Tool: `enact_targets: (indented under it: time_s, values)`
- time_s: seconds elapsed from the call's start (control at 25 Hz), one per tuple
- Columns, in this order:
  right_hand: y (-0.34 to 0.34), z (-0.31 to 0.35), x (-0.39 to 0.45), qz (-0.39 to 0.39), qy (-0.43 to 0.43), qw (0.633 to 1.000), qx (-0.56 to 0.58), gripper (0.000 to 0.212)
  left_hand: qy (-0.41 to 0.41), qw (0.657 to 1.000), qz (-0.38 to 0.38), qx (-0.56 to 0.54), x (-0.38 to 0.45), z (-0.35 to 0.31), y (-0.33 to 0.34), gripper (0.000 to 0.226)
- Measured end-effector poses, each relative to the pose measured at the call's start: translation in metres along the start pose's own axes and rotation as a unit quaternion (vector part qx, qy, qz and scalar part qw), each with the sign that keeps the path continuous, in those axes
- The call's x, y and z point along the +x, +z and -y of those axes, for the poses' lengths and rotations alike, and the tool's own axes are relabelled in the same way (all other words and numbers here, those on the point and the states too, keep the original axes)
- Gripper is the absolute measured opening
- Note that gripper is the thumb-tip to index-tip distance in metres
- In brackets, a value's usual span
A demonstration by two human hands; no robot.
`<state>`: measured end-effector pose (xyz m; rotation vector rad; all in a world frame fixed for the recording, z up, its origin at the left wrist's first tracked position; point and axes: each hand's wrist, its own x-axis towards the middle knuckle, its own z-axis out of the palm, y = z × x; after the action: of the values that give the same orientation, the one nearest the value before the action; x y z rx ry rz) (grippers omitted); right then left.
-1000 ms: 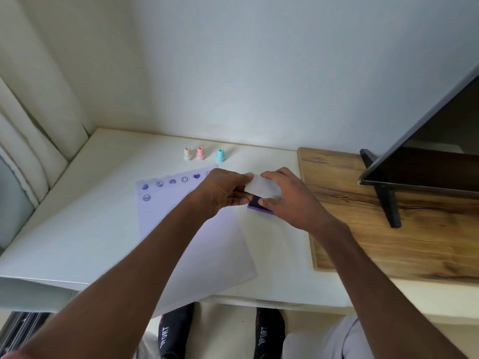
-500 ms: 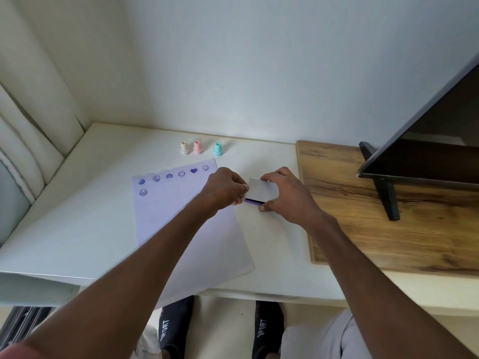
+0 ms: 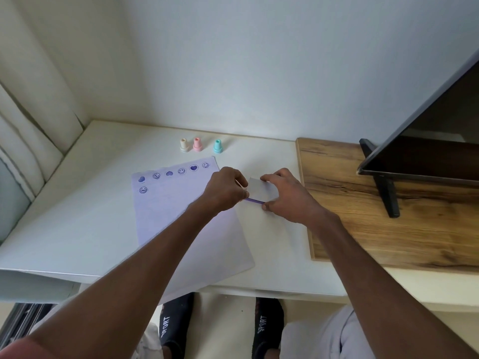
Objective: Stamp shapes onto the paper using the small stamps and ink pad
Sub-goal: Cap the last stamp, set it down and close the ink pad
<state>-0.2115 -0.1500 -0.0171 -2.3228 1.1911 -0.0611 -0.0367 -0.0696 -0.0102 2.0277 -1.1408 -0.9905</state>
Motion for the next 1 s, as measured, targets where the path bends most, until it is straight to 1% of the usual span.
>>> enact_targets:
  time_s: [0.16, 0.28, 0.44, 0.56, 0.64, 0.76, 0.84, 0.92, 1.0]
  values:
    - [-0.003, -0.006, 0.000, -0.002, 0.000, 1.000, 0.016, 0.074, 0.003, 1.000, 0.005, 0.012, -0.001, 0.000, 0.000, 0.029]
    - [0.000, -0.005, 0.000, -0.015, 0.003, 1.000, 0.018, 0.074, 0.006, 1.000, 0.017, 0.001, -0.002, -0.001, -0.001, 0.043]
    - [0.002, -0.004, 0.000, -0.010, 0.004, 1.000, 0.012, 0.075, 0.030, 0.999, 0.036, 0.007, -0.002, 0.000, -0.002, 0.059]
    - [0.002, -0.002, 0.000, -0.001, 0.005, 1.000, 0.009, 0.072, 0.068, 0.994, 0.029, 0.077, -0.001, -0.001, 0.002, 0.056]
    - [0.003, 0.000, -0.001, -0.003, 0.004, 1.000, 0.011, 0.069, 0.077, 0.991, 0.029, 0.107, -0.001, -0.001, 0.003, 0.056]
    - [0.002, 0.001, -0.005, -0.022, 0.022, 1.000, -0.001, 0.075, 0.090, 0.985, 0.034, 0.140, 0.000, 0.000, 0.003, 0.056]
    - [-0.001, 0.002, -0.007, -0.031, 0.055, 0.998, -0.002, 0.078, 0.103, 0.980, 0.014, 0.171, -0.001, 0.001, 0.005, 0.053]
    - [-0.004, 0.002, -0.010, -0.043, 0.092, 0.994, 0.049, 0.072, 0.114, 0.974, 0.000, 0.196, -0.001, 0.001, 0.008, 0.048]
    - [-0.008, 0.003, -0.011, -0.075, 0.126, 0.983, 0.107, 0.059, 0.121, 0.969, 0.005, 0.214, -0.001, 0.000, 0.009, 0.045]
